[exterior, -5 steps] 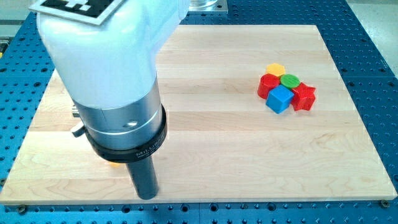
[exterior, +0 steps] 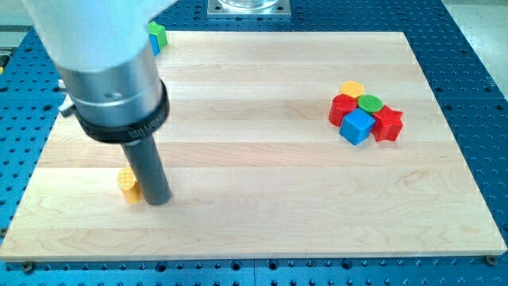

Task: Push the yellow heart towards the center left of the board

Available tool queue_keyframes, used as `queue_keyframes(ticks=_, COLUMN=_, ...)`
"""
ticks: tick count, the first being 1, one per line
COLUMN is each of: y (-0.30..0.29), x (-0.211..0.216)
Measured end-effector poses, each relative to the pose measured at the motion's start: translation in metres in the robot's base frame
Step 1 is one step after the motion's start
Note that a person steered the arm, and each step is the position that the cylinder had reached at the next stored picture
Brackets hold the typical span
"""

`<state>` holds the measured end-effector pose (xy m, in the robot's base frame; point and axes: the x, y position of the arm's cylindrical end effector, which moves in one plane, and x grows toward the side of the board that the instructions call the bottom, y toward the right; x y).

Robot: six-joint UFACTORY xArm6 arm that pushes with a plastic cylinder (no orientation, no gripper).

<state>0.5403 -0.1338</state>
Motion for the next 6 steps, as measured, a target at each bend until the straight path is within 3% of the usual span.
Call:
queue_keyframes(ticks=1, y=-0.022, x=-0.019)
queue_keyframes(ticks=3, y=-0.061, x=0.013)
queue_keyframes(ticks=4, y=-0.108, x=-0.001)
queue_keyframes(ticks=5, y=-0.118, x=-0.026)
queue_keyframes(ticks=6, y=-0.118, x=-0.018)
